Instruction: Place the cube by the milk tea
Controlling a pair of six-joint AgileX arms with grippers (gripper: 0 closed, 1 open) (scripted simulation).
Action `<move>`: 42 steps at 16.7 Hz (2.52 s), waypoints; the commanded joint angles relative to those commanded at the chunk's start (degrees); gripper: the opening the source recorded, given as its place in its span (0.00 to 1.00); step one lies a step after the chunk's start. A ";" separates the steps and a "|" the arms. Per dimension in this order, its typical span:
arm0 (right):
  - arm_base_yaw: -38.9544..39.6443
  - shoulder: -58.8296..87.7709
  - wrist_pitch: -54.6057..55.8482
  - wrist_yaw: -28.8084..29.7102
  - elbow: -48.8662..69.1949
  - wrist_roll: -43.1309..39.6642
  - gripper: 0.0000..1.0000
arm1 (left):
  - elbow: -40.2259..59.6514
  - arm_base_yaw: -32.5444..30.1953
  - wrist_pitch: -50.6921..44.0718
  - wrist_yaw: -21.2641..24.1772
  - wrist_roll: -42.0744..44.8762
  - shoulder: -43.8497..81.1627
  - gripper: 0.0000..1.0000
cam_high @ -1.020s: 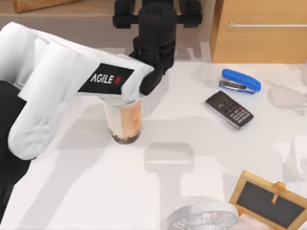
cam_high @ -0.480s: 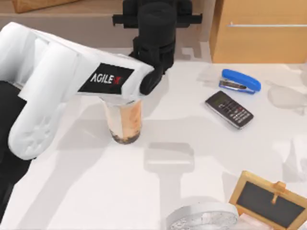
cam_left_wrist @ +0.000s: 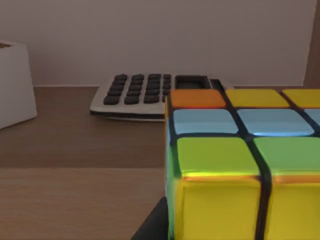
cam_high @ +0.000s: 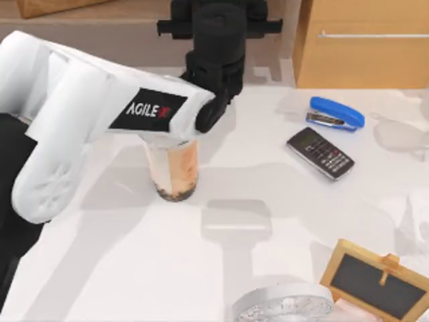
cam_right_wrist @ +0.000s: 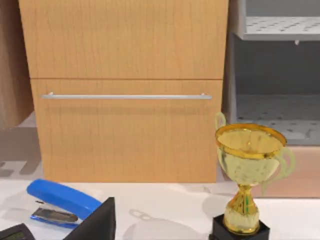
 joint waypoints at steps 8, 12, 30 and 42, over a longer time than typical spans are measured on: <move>0.00 0.00 0.00 0.00 0.00 0.00 1.00 | 0.28 -0.31 -1.34 -0.89 -0.12 -0.72 0.00; 0.00 0.00 0.00 0.00 0.00 0.00 1.00 | 0.46 -0.24 -1.72 -0.24 0.11 -1.22 0.00; 0.00 0.00 0.00 0.00 0.00 0.00 1.00 | 4.42 6.34 -48.36 6.91 -22.02 -20.45 0.00; 0.00 0.00 0.00 0.00 0.00 0.00 1.00 | -0.79 24.72 -107.67 30.92 -10.92 -22.17 0.00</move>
